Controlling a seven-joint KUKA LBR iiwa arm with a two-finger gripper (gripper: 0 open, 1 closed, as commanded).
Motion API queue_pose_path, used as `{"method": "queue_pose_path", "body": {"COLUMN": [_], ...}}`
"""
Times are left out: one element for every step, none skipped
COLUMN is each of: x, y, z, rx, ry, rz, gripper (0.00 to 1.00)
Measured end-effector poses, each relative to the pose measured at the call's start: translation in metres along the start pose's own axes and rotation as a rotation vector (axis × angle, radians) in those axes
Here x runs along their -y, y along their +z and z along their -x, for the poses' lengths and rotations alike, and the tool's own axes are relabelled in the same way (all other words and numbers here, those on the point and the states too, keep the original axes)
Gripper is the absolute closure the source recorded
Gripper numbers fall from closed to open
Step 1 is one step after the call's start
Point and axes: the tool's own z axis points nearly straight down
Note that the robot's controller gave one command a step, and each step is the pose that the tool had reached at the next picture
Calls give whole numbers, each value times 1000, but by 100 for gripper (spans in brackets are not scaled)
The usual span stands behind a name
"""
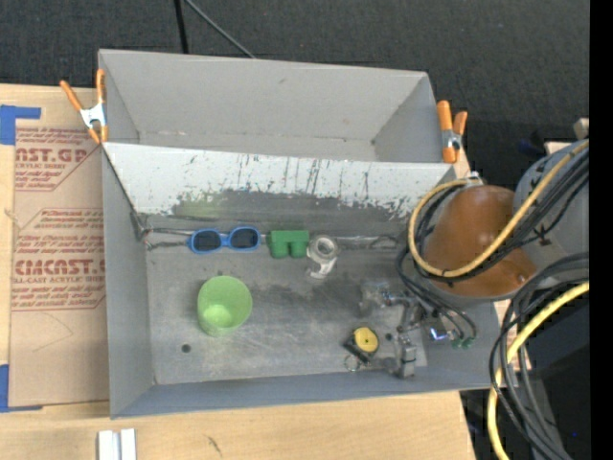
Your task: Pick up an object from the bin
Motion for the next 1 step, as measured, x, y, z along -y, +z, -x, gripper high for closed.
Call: {"method": "queue_pose_path", "body": {"x": [-43], "y": [-1], "z": [9], "rx": [4], "ry": [-76], "rz": [2], "gripper": [0]}}
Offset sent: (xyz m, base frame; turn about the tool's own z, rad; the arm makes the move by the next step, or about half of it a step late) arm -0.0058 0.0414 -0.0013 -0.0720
